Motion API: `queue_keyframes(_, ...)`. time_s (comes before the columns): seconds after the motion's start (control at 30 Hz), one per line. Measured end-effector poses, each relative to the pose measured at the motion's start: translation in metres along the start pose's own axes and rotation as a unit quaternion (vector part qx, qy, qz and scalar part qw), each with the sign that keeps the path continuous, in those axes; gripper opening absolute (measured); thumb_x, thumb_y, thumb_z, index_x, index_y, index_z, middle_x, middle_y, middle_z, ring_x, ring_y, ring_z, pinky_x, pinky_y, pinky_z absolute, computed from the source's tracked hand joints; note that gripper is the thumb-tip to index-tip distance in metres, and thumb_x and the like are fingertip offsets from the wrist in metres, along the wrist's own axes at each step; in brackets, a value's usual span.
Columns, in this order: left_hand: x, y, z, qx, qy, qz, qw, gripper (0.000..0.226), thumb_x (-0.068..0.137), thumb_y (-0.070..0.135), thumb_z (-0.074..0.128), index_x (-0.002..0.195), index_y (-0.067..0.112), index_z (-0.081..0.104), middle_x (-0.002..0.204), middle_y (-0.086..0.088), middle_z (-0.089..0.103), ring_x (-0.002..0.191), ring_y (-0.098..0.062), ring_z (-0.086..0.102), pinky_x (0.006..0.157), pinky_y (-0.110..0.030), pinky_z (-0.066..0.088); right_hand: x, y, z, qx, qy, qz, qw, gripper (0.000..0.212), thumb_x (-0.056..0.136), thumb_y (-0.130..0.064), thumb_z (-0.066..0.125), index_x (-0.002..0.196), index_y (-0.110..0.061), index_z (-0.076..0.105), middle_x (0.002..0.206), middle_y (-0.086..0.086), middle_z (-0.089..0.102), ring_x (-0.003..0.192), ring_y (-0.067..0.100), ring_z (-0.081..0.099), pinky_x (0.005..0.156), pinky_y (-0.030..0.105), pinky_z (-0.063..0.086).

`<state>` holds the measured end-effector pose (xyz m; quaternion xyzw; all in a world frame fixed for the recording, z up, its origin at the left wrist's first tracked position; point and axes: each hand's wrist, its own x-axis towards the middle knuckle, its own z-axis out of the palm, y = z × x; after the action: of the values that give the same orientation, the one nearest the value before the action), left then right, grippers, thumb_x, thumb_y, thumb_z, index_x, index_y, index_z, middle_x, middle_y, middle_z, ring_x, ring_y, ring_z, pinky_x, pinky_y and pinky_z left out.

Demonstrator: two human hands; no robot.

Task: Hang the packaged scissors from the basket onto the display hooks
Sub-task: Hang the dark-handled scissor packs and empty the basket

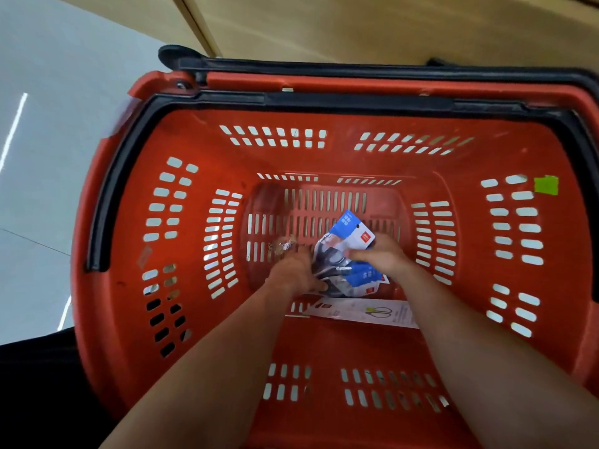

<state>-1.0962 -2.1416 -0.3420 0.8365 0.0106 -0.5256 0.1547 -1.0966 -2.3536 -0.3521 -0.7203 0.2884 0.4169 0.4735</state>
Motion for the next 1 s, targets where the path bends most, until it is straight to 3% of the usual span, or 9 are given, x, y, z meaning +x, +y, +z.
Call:
queue_keyframes(0.13, 0.0, 0.002, 0.001, 0.007, -0.012, 0.009, 1.0, 0.081, 0.078, 0.049, 0.085, 0.142, 0.018, 0.047, 0.14, -0.006, 0.058, 0.128, -0.03, 0.056, 0.108, -0.045, 0.047, -0.005, 0.009, 0.0, -0.013, -0.046, 0.001, 0.999, 0.037, 0.067, -0.012, 0.096, 0.098, -0.018, 0.076, 0.096, 0.0, 0.08, 0.097, 0.022, 0.074, 0.095, 0.042, 0.056)
queue_keyframes(0.3, 0.002, -0.004, 0.0, -0.01, 0.007, 0.002, 1.0, 0.059, 0.086, 0.053, 0.077, 0.134, 0.022, 0.059, 0.131, -0.003, 0.065, 0.12, -0.027, 0.06, 0.107, -0.045, 0.048, -0.005, 0.004, -0.007, 0.025, 0.034, -0.005, 0.999, 0.032, 0.074, -0.009, 0.091, 0.099, -0.02, 0.073, 0.1, 0.004, 0.078, 0.094, 0.023, 0.074, 0.088, 0.041, 0.06)
queue_keyframes(0.43, 0.007, -0.008, 0.0, -0.183, 0.002, 0.001, 0.983, 0.044, 0.096, 0.028, 0.071, 0.138, 0.02, 0.056, 0.124, -0.011, 0.067, 0.116, -0.033, 0.064, 0.106, -0.048, 0.05, -0.004, -0.006, -0.014, 0.064, 0.062, -0.048, 0.995, 0.033, 0.085, 0.003, 0.078, 0.107, -0.019, 0.069, 0.116, 0.009, 0.073, 0.101, 0.022, 0.07, 0.089, 0.035, 0.058)
queue_keyframes(0.57, 0.007, -0.011, -0.01, -0.237, 0.085, 0.011, 0.968, 0.042, 0.101, 0.018, 0.061, 0.143, 0.018, 0.052, 0.117, -0.005, 0.068, 0.105, -0.025, 0.064, 0.094, -0.036, 0.05, -0.004, -0.01, -0.02, 0.016, 0.097, -0.019, 0.995, 0.04, 0.088, -0.008, 0.078, 0.12, -0.021, 0.06, 0.112, 0.0, 0.068, 0.102, 0.019, 0.066, 0.092, 0.038, 0.056)
queue_keyframes(0.67, 0.004, -0.01, -0.018, -0.252, 0.085, 0.008, 0.964, 0.043, 0.106, 0.023, 0.054, 0.148, 0.024, 0.048, 0.117, -0.002, 0.067, 0.107, -0.023, 0.063, 0.093, -0.035, 0.049, -0.01, -0.002, -0.02, -0.073, 0.085, 0.011, 0.994, 0.043, 0.082, -0.025, 0.086, 0.112, -0.023, 0.056, 0.104, -0.005, 0.064, 0.096, 0.018, 0.063, 0.079, 0.03, 0.046)
queue_keyframes(0.8, 0.002, -0.01, -0.019, -0.272, 0.087, 0.014, 0.958, 0.041, 0.104, 0.055, 0.047, 0.125, 0.025, 0.065, 0.114, -0.002, 0.072, 0.105, -0.024, 0.066, 0.098, -0.043, 0.052, -0.015, 0.011, -0.014, -0.095, 0.065, 0.021, 0.993, 0.045, 0.071, -0.016, 0.093, 0.096, -0.025, 0.057, 0.098, -0.003, 0.07, 0.093, 0.019, 0.068, 0.077, 0.03, 0.051)
queue_keyframes(0.87, 0.002, -0.008, -0.02, -0.263, 0.119, 0.017, 0.957, 0.041, 0.105, 0.052, 0.047, 0.114, 0.019, 0.07, 0.102, -0.004, 0.074, 0.096, -0.025, 0.067, 0.088, -0.039, 0.053, -0.015, 0.016, -0.008, -0.135, 0.059, 0.006, 0.989, 0.038, 0.068, -0.011, 0.093, 0.091, -0.025, 0.065, 0.101, -0.001, 0.074, 0.095, 0.02, 0.071, 0.08, 0.03, 0.053)
queue_keyframes(0.93, 0.003, -0.009, -0.02, -0.237, 0.133, 0.011, 0.962, 0.037, 0.106, 0.044, 0.05, 0.112, 0.016, 0.073, 0.094, -0.005, 0.074, 0.089, -0.025, 0.068, 0.076, -0.032, 0.048, -0.014, 0.023, -0.001, -0.159, 0.059, -0.004, 0.985, 0.04, 0.071, -0.011, 0.09, 0.105, -0.022, 0.072, 0.108, 0.001, 0.074, 0.099, 0.021, 0.07, 0.082, 0.028, 0.051)
queue_keyframes(1.0, 0.002, -0.008, -0.022, -0.221, 0.135, -0.008, 0.966, 0.029, 0.105, 0.036, 0.057, 0.113, 0.014, 0.075, 0.095, -0.007, 0.076, 0.089, -0.024, 0.069, 0.078, -0.032, 0.051, -0.012, 0.027, 0.002, -0.159, 0.054, -0.023, 0.986, 0.033, 0.082, -0.011, 0.082, 0.113, -0.018, 0.073, 0.111, 0.001, 0.074, 0.095, 0.018, 0.068, 0.076, 0.024, 0.046)
